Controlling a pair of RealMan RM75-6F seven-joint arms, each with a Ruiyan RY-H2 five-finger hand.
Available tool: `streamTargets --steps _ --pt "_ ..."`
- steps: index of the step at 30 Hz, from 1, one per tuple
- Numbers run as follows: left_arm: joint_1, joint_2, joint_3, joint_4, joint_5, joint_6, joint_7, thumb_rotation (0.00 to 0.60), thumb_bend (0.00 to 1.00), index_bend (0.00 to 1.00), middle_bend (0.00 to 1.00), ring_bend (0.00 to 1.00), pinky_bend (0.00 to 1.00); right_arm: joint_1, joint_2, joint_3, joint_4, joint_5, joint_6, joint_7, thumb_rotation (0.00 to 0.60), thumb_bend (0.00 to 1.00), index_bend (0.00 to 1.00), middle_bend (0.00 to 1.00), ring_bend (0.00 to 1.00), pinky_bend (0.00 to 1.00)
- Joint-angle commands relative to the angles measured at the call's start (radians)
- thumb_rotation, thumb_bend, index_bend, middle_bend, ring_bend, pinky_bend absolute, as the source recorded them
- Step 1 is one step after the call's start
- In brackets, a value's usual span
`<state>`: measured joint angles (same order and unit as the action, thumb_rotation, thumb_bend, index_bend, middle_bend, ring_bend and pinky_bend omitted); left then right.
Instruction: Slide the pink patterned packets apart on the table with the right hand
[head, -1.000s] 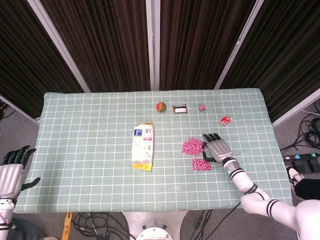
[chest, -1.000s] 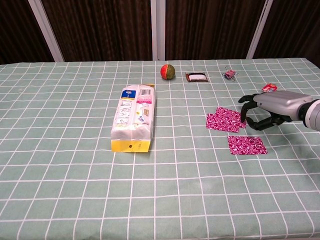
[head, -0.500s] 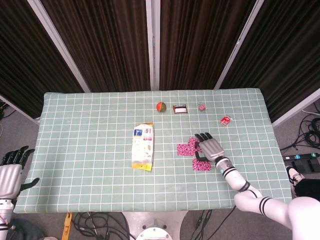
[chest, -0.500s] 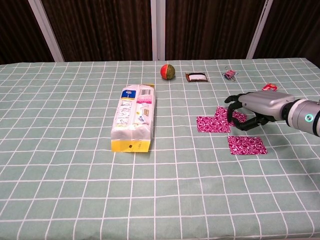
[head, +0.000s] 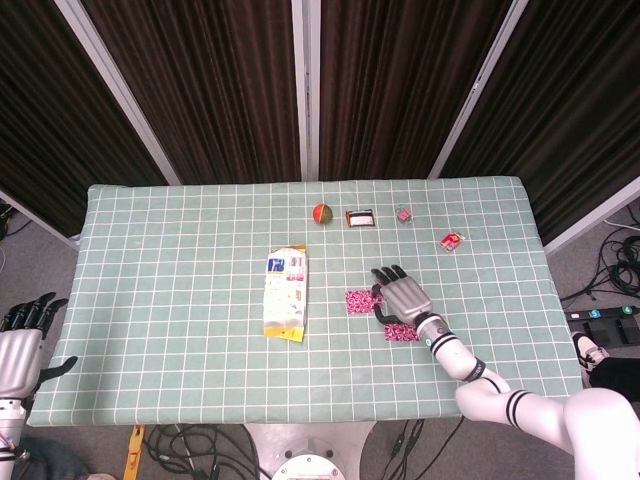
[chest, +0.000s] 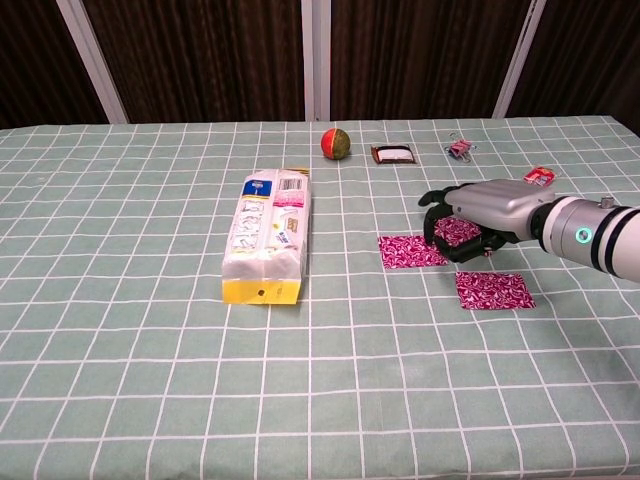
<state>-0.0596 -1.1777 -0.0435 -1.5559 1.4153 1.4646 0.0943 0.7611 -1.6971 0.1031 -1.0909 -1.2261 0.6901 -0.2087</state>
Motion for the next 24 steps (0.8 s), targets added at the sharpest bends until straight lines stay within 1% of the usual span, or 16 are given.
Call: streamTargets --steps 1,6,12,16,24 --pt "0.001 0.000 0.000 0.000 -0.001 0.000 -0.001 0.600 0.01 0.23 0.23 0.17 0.16 0.006 -0.004 0.000 -0.008 0.004 -0.001 -0.012 0.246 0.55 0.34 0.03 0.00 0.00" --pt "0.005 0.001 0.000 0.000 0.003 0.008 -0.003 0.600 0.01 0.23 0.23 0.17 0.16 -0.006 0.018 -0.004 -0.035 0.006 0.021 -0.020 0.244 0.55 0.34 0.03 0.00 0.00" --pt "0.005 -0.002 0.001 0.000 0.007 0.009 -0.003 0.600 0.01 0.23 0.23 0.17 0.16 -0.034 0.053 -0.025 -0.055 0.020 0.036 -0.035 0.243 0.55 0.34 0.03 0.00 0.00" --pt "0.006 -0.002 0.002 0.001 0.007 0.009 -0.002 0.600 0.01 0.23 0.23 0.17 0.16 -0.034 0.047 -0.024 -0.041 0.034 0.024 -0.028 0.244 0.55 0.34 0.03 0.00 0.00" --pt "0.013 -0.001 0.003 0.001 0.002 0.014 -0.004 0.600 0.01 0.23 0.23 0.17 0.16 -0.011 0.014 -0.020 -0.029 0.010 0.015 -0.020 0.243 0.55 0.34 0.03 0.00 0.00"
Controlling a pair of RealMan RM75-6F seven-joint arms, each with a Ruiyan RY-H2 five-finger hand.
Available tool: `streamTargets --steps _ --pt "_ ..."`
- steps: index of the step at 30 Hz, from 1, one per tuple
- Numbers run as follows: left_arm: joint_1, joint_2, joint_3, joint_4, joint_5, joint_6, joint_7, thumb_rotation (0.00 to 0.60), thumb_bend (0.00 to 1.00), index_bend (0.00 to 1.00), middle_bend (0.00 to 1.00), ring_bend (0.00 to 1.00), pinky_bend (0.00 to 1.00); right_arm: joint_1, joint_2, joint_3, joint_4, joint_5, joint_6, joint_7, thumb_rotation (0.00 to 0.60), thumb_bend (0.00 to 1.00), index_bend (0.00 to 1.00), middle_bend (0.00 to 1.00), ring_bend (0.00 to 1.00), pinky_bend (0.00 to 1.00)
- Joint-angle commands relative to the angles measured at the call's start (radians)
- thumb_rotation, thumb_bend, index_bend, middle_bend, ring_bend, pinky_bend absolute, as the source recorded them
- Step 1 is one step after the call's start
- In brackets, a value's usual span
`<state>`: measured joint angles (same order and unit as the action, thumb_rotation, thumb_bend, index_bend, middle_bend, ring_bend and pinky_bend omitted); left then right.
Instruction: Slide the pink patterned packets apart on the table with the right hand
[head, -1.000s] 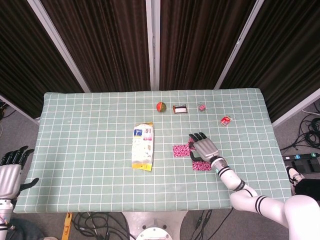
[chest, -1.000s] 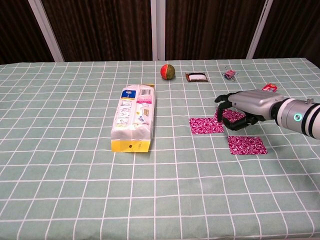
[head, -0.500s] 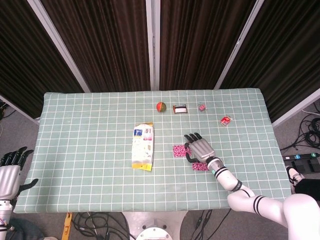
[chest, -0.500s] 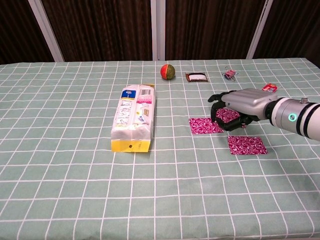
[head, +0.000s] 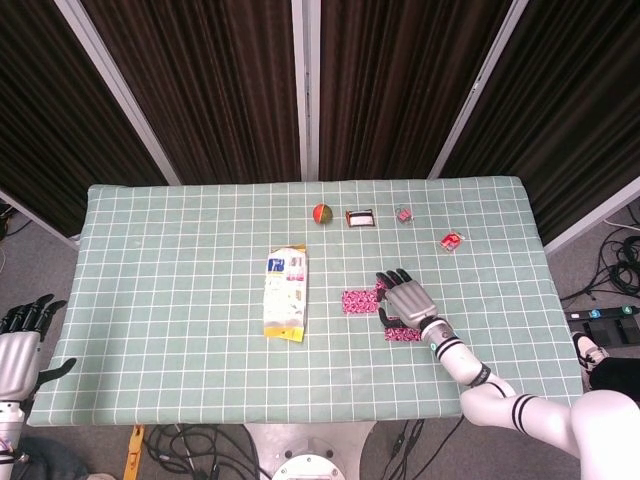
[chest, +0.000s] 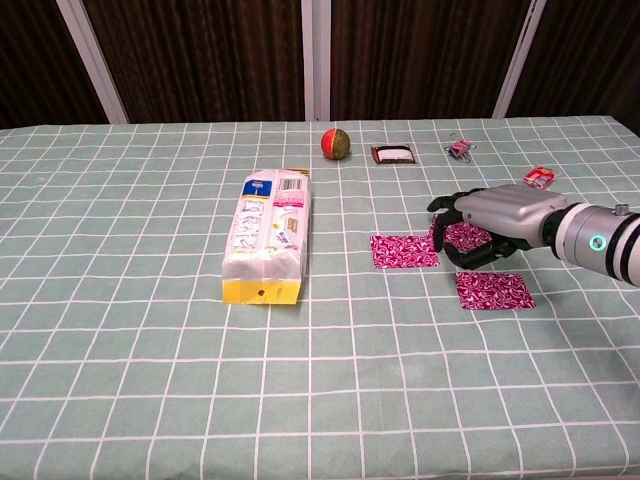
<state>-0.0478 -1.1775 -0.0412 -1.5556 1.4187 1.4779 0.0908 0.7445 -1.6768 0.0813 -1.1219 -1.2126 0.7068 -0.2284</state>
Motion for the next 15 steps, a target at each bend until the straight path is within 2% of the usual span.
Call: streamTargets --steps 1,6,8,10,12,15 --pt "0.002 -0.001 0.000 0.002 -0.002 0.001 -0.001 0.600 0.01 0.23 0.23 0.17 0.16 0.008 -0.010 0.003 0.001 -0.006 -0.002 0.000 0.243 0.55 0.34 0.03 0.00 0.00" --pt "0.003 -0.003 0.000 0.005 0.000 0.001 -0.003 0.600 0.01 0.23 0.23 0.17 0.16 0.012 -0.016 0.008 -0.011 -0.021 0.016 0.005 0.246 0.55 0.34 0.03 0.00 0.00" --pt "0.004 -0.002 0.000 0.006 0.001 0.004 -0.007 0.600 0.01 0.23 0.23 0.17 0.16 0.003 -0.009 0.015 -0.009 -0.015 0.036 0.008 0.242 0.51 0.34 0.03 0.00 0.00" --pt "0.005 -0.002 0.000 0.008 0.002 0.005 -0.008 0.600 0.01 0.23 0.23 0.17 0.16 -0.007 -0.004 0.024 -0.001 0.002 0.051 0.005 0.252 0.44 0.34 0.03 0.00 0.00" --pt "0.004 -0.004 0.001 0.009 0.004 0.004 -0.010 0.600 0.01 0.23 0.23 0.17 0.16 -0.018 -0.002 0.036 0.013 0.031 0.069 -0.009 0.313 0.30 0.33 0.03 0.00 0.00" --pt "0.002 -0.005 0.001 0.009 0.008 0.003 -0.008 0.600 0.01 0.23 0.23 0.17 0.16 -0.028 -0.009 0.055 0.029 0.080 0.078 -0.033 0.371 0.16 0.32 0.03 0.00 0.00"
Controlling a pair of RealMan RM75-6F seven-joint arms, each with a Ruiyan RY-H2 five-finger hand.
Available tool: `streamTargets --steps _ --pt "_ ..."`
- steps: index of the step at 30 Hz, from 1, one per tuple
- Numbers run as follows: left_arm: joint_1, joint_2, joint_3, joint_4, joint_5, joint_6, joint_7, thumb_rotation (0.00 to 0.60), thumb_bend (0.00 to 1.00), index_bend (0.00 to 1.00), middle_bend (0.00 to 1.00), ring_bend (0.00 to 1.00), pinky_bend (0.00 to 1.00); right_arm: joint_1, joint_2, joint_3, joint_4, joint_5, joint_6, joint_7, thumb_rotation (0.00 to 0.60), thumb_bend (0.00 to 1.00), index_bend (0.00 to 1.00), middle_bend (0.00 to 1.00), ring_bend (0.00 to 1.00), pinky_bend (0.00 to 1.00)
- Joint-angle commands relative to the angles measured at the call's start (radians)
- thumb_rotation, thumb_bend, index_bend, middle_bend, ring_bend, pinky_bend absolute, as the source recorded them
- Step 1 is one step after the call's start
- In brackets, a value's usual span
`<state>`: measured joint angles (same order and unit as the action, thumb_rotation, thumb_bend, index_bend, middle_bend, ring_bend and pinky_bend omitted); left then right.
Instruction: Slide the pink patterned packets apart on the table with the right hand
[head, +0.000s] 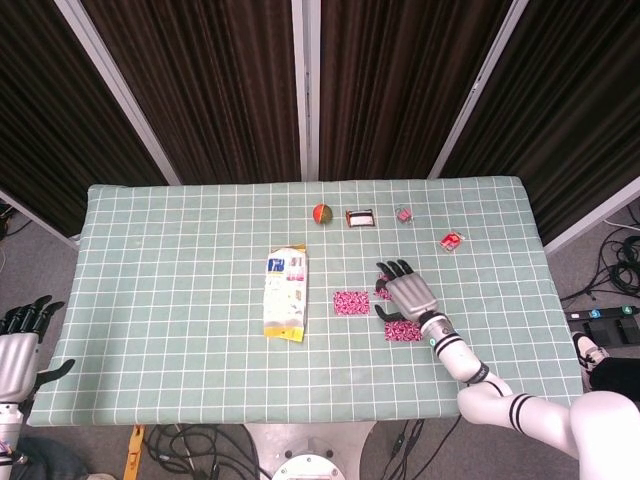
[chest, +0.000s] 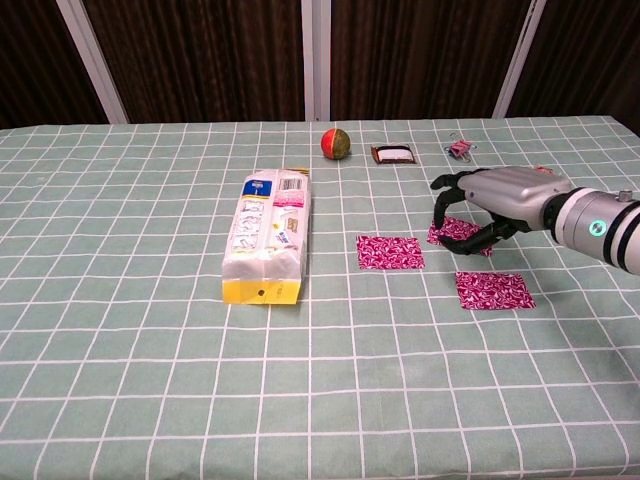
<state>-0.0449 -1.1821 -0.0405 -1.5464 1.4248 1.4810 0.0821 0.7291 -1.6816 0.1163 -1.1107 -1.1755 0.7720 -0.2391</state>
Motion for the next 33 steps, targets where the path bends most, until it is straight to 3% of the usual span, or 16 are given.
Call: streamTargets --steps 1,4,12,33 --pt "-0.001 -0.001 0.000 -0.001 0.003 0.001 0.000 0.600 0.01 0.23 0.23 0.17 0.16 -0.013 -0.009 0.027 0.024 0.058 0.014 -0.028 0.388 0.14 0.32 0.03 0.00 0.00" --pt "0.001 0.000 0.000 -0.002 0.004 0.004 0.000 0.600 0.01 0.23 0.23 0.17 0.16 -0.007 -0.029 0.045 0.051 0.101 0.009 -0.054 0.441 0.11 0.32 0.03 0.00 0.00" --pt "0.009 0.003 0.004 -0.005 0.003 0.008 -0.002 0.600 0.01 0.23 0.23 0.17 0.16 0.026 -0.090 0.079 0.131 0.178 -0.023 -0.100 0.478 0.11 0.32 0.03 0.00 0.00" --pt "0.004 0.004 0.001 -0.002 -0.002 -0.006 -0.003 0.600 0.01 0.23 0.23 0.17 0.16 0.031 -0.141 0.075 0.188 0.176 -0.033 -0.097 0.455 0.11 0.32 0.03 0.00 0.00"
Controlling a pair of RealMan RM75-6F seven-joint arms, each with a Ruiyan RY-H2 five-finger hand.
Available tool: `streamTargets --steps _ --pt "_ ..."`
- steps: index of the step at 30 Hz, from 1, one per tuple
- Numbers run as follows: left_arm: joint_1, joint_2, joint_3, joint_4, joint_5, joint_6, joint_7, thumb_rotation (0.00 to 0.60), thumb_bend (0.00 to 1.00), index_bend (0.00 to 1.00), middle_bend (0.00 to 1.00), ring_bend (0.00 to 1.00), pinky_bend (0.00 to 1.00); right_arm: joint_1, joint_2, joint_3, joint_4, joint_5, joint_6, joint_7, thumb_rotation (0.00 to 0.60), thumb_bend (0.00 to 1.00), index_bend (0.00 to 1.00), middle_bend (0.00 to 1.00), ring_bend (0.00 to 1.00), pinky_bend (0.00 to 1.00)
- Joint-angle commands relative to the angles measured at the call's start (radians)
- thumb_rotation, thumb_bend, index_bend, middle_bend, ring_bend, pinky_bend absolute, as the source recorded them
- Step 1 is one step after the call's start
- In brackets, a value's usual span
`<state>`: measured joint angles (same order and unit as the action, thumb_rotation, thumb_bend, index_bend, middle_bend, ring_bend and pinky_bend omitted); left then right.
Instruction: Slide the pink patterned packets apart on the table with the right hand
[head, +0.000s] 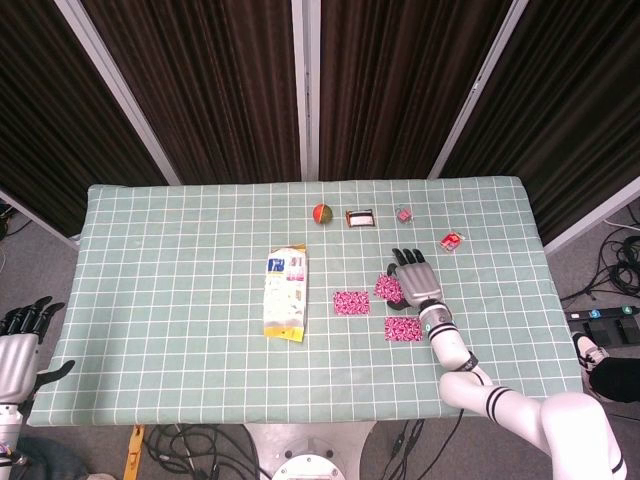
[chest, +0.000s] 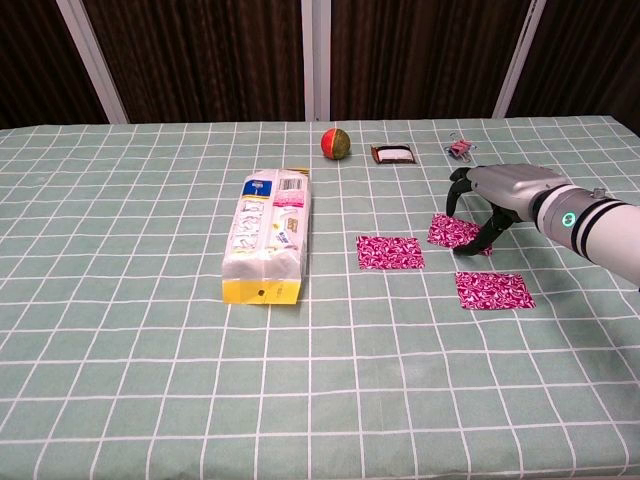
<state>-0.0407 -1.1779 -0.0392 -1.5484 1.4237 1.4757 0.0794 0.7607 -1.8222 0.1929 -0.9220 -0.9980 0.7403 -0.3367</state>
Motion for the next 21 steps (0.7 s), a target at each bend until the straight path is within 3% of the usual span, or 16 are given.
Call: streamTargets --steps 1,16,21 --pt "0.000 0.000 0.000 0.000 -0.001 -0.002 -0.002 0.600 0.01 0.23 0.23 0.17 0.16 0.000 -0.001 -0.002 -0.001 -0.002 -0.002 0.001 0.455 0.11 0.32 0.03 0.00 0.00" --pt "-0.001 -0.002 0.000 0.004 -0.001 -0.004 -0.004 0.600 0.01 0.23 0.23 0.17 0.16 -0.001 -0.008 -0.004 0.020 -0.001 -0.012 -0.008 0.470 0.11 0.32 0.03 0.00 0.00" --pt "0.002 -0.001 0.002 0.002 -0.001 -0.002 -0.005 0.600 0.01 0.23 0.23 0.17 0.16 -0.003 -0.009 -0.004 0.017 -0.010 -0.002 -0.010 0.558 0.16 0.36 0.04 0.00 0.00"
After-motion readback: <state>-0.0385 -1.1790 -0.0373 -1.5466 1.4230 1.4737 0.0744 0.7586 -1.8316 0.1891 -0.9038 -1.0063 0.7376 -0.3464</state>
